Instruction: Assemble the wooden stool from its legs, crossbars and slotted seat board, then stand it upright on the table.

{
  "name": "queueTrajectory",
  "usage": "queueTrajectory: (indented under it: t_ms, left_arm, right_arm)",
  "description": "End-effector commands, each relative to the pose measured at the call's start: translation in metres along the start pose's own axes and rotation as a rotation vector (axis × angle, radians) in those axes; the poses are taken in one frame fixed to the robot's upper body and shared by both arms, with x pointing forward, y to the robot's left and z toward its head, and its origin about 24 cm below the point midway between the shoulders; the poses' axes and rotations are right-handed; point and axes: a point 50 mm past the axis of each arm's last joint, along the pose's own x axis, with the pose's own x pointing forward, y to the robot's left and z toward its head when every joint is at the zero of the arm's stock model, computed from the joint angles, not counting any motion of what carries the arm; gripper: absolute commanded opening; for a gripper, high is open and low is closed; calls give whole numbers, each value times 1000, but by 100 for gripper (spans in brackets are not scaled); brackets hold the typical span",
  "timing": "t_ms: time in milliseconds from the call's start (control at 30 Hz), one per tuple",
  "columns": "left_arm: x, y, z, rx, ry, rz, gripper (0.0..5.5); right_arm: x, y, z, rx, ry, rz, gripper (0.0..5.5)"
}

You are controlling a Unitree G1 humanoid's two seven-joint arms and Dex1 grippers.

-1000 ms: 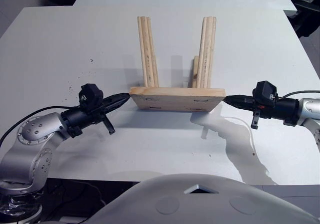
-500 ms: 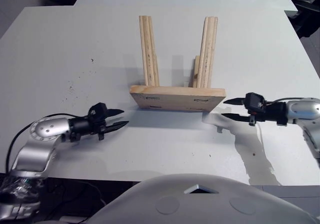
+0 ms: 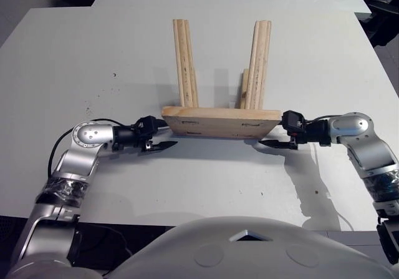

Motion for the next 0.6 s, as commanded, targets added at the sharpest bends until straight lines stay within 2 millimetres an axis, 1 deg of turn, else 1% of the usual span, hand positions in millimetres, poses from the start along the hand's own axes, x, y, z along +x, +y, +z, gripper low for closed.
queueTrajectory:
  t_ms: [33,100,233,367,433,467,533,600]
  left_arm:
    - [12,4,4,3,-48,-23,304]
    - [13,2,4,4,-60,-30,304]
    - [8,1,5,-20,-82,-42,240]
    - [-2,1,11,-64,-114,-38,181]
    - [-11,-2,17,-115,-136,-49,171]
    - [-15,-4,22,-152,-160,-57,168]
    - [-28,-5,42,-255,-272,-61,168]
    - [-43,1,80,-400,-537,-17,168]
  right_arm:
    - [6,-10,6,-27,-14,9,305]
    - [9,-13,7,-11,-33,12,278]
    - [9,-12,6,32,-62,40,214]
    - [0,-6,4,85,-81,79,157]
    - [-6,-5,13,137,-139,103,143]
    - [-11,-4,18,168,-175,118,143]
    - [-25,-1,35,256,-288,156,143]
    - [-41,-1,64,383,-487,212,143]
